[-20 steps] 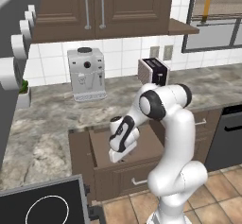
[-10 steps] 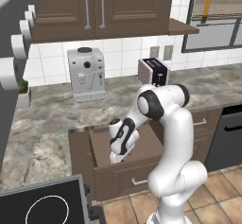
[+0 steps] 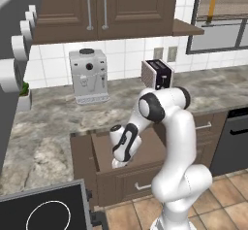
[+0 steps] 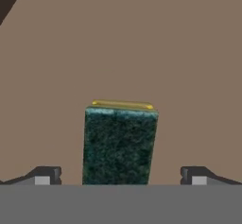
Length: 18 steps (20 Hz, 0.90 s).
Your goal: Restock the sink supplies by placing the sponge and soap dispenser on the counter and next to the sink. Make sure the soap dispenser is upright.
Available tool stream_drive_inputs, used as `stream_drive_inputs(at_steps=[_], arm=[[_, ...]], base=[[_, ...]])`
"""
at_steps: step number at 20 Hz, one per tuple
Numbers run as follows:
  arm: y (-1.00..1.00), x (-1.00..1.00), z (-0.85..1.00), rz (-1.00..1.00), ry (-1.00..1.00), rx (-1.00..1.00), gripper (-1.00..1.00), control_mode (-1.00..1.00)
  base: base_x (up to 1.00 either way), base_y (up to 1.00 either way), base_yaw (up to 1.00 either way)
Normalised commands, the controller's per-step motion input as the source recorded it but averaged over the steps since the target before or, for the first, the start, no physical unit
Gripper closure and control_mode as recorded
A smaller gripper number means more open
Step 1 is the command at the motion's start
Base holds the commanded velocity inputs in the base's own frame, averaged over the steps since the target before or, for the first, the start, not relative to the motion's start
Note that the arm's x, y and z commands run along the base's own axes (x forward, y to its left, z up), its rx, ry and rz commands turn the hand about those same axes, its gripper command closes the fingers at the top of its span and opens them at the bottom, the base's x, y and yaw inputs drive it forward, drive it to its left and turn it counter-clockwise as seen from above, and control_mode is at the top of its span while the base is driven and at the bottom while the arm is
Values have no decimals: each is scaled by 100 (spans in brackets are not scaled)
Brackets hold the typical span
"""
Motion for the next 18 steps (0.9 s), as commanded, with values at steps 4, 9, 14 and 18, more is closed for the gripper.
stream_drive_inputs(at_steps=[4, 9, 14, 18], arm=[[5, 8, -14, 0, 0, 0, -100, -100], [0, 9, -19, 0, 0, 0, -100, -100], [3, 1, -28, 0, 0, 0, -100, -100], [13, 0, -31, 0, 0, 0, -100, -100]], base=[[0, 0, 0], [0, 0, 0], [0, 0, 0], [0, 0, 0]])
